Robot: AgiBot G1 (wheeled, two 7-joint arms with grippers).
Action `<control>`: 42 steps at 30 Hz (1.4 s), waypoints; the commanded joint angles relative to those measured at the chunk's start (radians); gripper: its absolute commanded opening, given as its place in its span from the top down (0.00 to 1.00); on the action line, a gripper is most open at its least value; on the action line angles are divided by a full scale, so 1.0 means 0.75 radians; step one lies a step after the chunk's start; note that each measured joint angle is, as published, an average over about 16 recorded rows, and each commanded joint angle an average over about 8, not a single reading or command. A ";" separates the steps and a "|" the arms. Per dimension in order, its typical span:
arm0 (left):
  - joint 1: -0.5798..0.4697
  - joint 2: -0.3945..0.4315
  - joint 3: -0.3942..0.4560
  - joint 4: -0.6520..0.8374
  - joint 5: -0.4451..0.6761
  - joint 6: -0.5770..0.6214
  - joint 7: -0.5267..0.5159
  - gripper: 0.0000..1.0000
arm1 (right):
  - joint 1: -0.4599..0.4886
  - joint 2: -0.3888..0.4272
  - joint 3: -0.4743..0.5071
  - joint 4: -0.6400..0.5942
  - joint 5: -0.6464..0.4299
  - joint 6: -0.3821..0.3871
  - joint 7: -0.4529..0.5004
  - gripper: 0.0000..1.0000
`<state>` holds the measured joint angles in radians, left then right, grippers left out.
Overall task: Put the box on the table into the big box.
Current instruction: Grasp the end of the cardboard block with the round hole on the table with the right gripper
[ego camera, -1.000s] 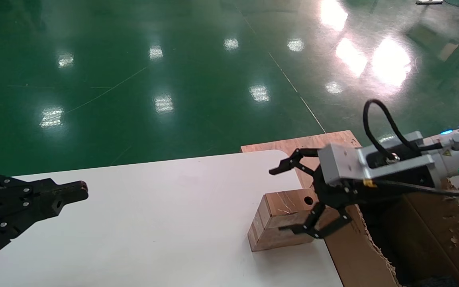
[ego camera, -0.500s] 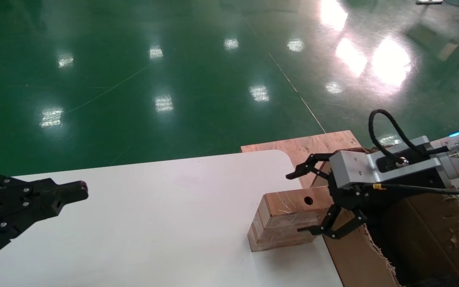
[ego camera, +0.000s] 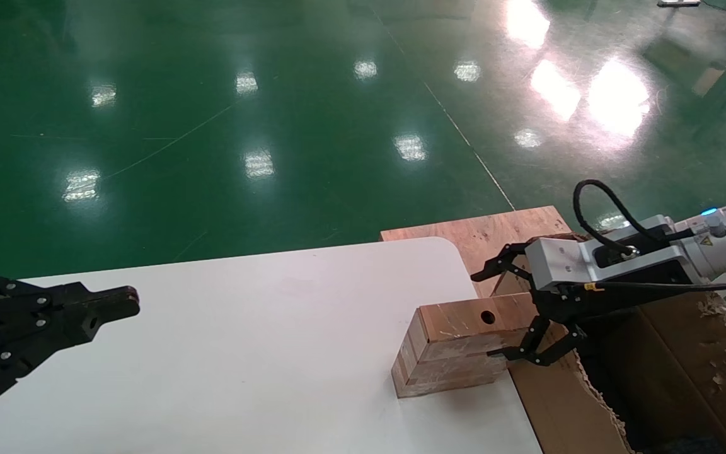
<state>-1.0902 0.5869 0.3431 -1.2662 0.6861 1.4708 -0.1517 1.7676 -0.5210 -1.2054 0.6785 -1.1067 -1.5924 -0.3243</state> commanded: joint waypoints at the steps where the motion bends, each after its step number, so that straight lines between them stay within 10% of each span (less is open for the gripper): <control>1: 0.000 0.000 0.000 0.000 0.000 0.000 0.000 1.00 | 0.017 -0.014 -0.032 -0.033 -0.003 -0.001 -0.018 0.00; 13: 0.000 0.000 0.000 0.000 0.000 0.000 0.000 0.99 | 0.088 -0.083 -0.193 -0.146 0.037 0.000 -0.080 0.00; 19: 0.000 0.000 0.000 0.000 0.000 0.000 0.000 0.31 | 0.109 -0.100 -0.234 -0.182 0.051 0.001 -0.083 0.01; 22: 0.000 0.000 0.000 0.000 0.000 0.000 0.000 0.00 | 0.113 -0.103 -0.241 -0.189 0.055 0.001 -0.083 0.31; 28: 0.000 0.000 0.000 0.000 -0.001 0.000 0.000 0.00 | 0.110 -0.099 -0.233 -0.181 0.053 0.001 -0.083 0.99; 42: 0.000 0.000 0.000 0.000 -0.001 -0.001 0.000 0.00 | 0.103 -0.095 -0.222 -0.171 0.047 0.001 -0.085 1.00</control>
<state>-1.0901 0.5867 0.3433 -1.2660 0.6856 1.4703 -0.1515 1.8451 -0.5926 -1.3722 0.5501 -1.0713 -1.5919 -0.3878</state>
